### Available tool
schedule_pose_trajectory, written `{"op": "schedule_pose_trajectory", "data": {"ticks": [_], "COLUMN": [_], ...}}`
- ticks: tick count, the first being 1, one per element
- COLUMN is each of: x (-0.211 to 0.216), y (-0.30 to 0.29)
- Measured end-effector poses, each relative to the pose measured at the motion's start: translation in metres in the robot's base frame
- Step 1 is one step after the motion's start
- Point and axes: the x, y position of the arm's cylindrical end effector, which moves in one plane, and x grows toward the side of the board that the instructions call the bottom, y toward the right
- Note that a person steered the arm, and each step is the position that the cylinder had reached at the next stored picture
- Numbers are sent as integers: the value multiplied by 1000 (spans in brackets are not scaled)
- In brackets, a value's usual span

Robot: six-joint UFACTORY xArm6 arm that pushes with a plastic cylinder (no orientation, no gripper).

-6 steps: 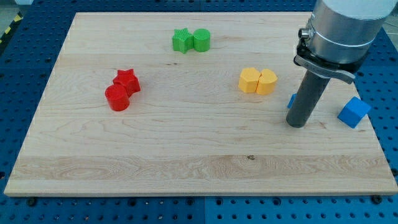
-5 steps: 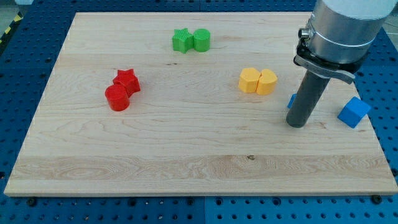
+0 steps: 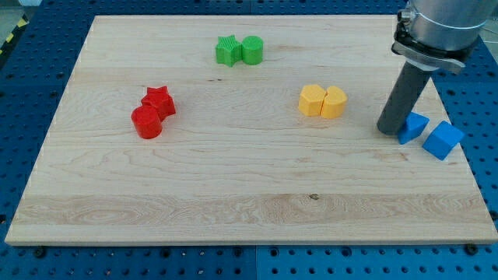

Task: Move the blue triangle into the blue cube

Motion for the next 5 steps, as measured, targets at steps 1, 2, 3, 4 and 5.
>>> {"op": "schedule_pose_trajectory", "data": {"ticks": [1,2,3,4,5], "x": [9,10,10,10,10], "y": [1,1,12,25,27]}}
